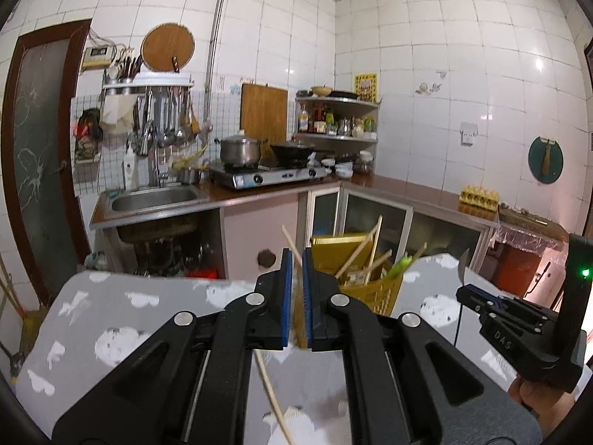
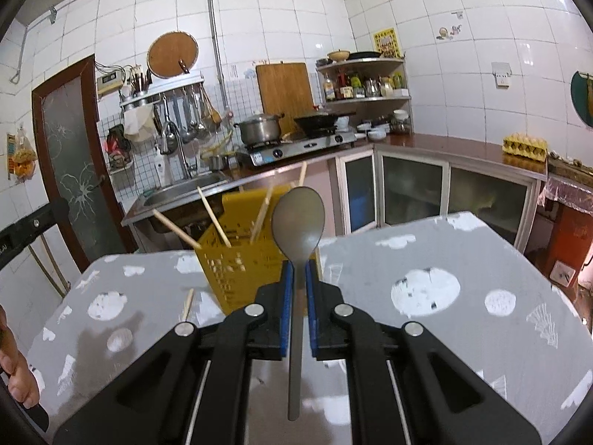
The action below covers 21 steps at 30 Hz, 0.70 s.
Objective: Organize utensils
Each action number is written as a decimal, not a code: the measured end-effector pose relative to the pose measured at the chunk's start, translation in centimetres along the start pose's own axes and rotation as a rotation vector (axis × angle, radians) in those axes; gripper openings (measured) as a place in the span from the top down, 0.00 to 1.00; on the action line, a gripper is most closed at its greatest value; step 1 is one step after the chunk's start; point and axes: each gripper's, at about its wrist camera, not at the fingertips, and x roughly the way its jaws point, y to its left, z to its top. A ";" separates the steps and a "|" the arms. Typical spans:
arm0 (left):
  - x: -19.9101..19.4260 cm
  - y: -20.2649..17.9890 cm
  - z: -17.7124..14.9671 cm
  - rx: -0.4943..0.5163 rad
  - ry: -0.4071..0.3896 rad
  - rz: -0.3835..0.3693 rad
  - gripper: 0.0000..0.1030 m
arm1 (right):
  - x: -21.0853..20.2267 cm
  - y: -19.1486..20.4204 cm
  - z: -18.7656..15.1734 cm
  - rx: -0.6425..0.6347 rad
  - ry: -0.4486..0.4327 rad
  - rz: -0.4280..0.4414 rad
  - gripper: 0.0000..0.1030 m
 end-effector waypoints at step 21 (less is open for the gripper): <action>11.7 6.5 -6.8 -0.155 0.418 0.060 0.44 | 4.6 -0.8 -0.9 -0.021 0.123 -0.041 0.92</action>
